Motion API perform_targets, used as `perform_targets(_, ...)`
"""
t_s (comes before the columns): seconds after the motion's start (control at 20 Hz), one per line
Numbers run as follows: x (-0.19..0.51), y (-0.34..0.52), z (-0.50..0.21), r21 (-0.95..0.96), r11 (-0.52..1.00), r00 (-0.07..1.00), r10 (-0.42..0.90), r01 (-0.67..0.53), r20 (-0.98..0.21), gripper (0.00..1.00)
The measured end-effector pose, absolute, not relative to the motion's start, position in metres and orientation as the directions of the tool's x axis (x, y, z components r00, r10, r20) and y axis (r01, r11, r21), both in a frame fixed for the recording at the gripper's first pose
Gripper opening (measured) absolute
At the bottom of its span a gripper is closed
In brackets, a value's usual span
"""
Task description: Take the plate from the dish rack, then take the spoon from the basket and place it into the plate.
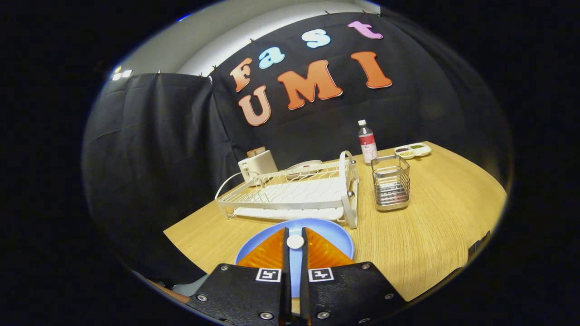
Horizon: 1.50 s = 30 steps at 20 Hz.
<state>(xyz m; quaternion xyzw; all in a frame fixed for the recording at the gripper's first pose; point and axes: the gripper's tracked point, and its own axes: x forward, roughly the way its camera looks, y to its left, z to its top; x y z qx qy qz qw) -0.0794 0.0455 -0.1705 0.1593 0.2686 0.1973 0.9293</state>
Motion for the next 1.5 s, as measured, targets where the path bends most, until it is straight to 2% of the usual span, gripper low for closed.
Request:
perform_targets(0.45, -0.101, 0.051, -0.218, 0.368, 0.885, 0.688, 0.455, -0.284, -0.565, 0.12)
perform_targets(0.7, -0.099, 0.061, -0.211, 0.409, 0.867, 0.682, 0.482, -0.284, -0.550, 0.16)
perform_targets(0.75, -0.101, 0.065, -0.203, 0.416, 0.857, 0.683, 0.500, -0.303, -0.533, 0.28)
perform_targets(0.8, -0.100, 0.066, -0.196, 0.412, 0.854, 0.694, 0.506, -0.318, -0.512, 0.33)
perform_targets(0.85, -0.096, 0.066, -0.190, 0.398, 0.858, 0.708, 0.500, -0.326, -0.499, 0.46)
perform_targets(1.05, -0.082, 0.062, -0.167, 0.350, 0.878, 0.762, 0.464, -0.327, -0.452, 0.67)
perform_targets(1.25, -0.066, 0.063, -0.122, 0.303, 0.892, 0.833, 0.431, -0.336, -0.347, 0.80)
perform_targets(1.5, -0.046, 0.067, -0.075, 0.234, 0.915, 0.893, 0.382, -0.329, -0.238, 0.87)
